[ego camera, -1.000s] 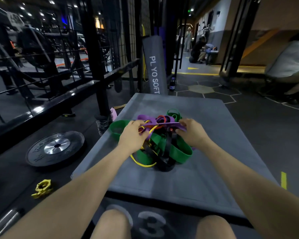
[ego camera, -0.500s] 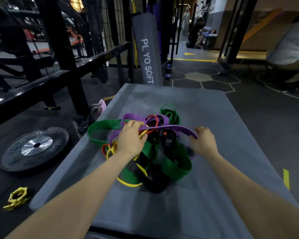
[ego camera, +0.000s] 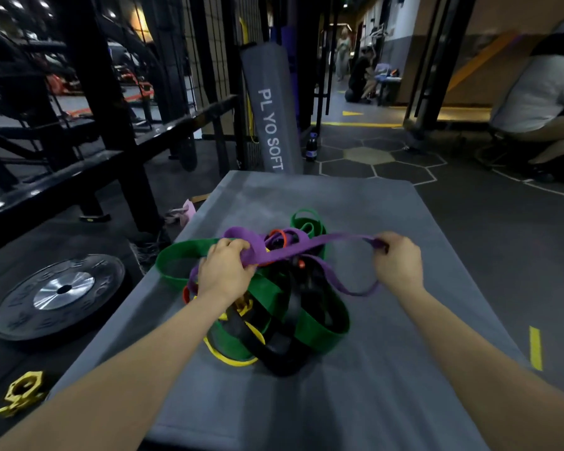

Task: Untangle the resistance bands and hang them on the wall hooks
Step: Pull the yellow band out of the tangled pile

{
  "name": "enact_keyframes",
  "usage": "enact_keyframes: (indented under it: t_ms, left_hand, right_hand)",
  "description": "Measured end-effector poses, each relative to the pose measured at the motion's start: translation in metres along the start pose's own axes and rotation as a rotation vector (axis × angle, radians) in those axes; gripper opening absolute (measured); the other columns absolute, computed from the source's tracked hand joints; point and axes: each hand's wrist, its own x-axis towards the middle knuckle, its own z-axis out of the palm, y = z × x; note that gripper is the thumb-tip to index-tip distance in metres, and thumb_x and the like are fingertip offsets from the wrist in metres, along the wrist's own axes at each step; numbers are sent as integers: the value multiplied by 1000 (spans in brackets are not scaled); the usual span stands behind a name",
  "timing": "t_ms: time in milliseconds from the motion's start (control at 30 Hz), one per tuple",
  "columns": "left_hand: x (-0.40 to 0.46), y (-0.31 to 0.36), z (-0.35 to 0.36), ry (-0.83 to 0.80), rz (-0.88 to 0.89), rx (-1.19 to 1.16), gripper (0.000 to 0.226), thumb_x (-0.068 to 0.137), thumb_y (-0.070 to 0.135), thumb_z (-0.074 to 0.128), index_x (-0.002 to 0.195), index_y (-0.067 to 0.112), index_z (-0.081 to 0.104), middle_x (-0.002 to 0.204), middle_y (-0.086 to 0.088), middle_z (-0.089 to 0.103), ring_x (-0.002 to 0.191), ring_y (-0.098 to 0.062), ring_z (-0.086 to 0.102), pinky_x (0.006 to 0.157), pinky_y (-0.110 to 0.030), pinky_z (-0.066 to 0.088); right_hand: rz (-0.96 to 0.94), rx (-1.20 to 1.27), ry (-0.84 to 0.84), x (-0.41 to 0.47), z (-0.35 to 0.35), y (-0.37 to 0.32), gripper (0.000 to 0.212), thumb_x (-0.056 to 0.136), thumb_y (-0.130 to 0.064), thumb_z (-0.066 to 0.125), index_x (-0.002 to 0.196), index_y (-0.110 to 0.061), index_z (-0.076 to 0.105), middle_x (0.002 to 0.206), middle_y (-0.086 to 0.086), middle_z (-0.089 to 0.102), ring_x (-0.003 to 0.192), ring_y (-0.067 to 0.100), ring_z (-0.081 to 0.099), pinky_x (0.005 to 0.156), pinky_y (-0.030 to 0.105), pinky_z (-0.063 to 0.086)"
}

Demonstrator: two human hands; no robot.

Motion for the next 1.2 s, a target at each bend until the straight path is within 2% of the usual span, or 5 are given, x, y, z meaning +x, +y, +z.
enact_keyframes:
  t_ms: [433, 700, 867, 1033, 1200]
  left_hand:
    - [-34, 51, -55, -113, 102, -505, 82, 54, 48, 85, 123, 18, 53, 119, -1, 53, 108, -18, 56, 96, -38, 47]
    - [-44, 27, -89, 64, 182, -583, 26, 75, 17, 76, 89, 19, 54, 75, 10, 57, 66, 12, 53, 58, -3, 39]
    - [-47, -22, -99, 169, -63, -637, 15, 74, 21, 75, 74, 17, 61, 67, 1, 61, 64, -10, 57, 63, -24, 41]
    - [-60, -69, -110, 93, -255, -624, 22, 75, 22, 71, 59, 14, 58, 61, -2, 56, 59, -17, 50, 55, -30, 38]
    - [-76, -100, -99, -51, -346, -573, 52, 41, 47, 63, 67, 2, 68, 63, -7, 59, 61, -20, 52, 63, -32, 43]
  right_hand:
    - [-59, 564, -159, -28, -41, -121, 18, 73, -6, 76, 83, -18, 69, 79, 2, 67, 76, 19, 64, 81, 42, 57]
    - [-229, 691, -327, -59, -12, -195, 12, 75, -11, 75, 82, -19, 68, 78, 5, 67, 79, 24, 65, 80, 41, 57]
    - [-308, 415, -500, -64, 12, -174, 30, 83, -17, 69, 108, -2, 68, 87, 1, 66, 67, -2, 56, 71, 16, 46]
    - [-305, 50, -489, -58, 45, -143, 21, 83, -18, 67, 97, -2, 71, 95, 15, 71, 89, 24, 64, 83, 34, 48]
    - [-452, -178, -634, -79, 74, -128, 39, 86, -11, 60, 125, -10, 58, 130, 12, 58, 122, 27, 52, 102, 29, 35]
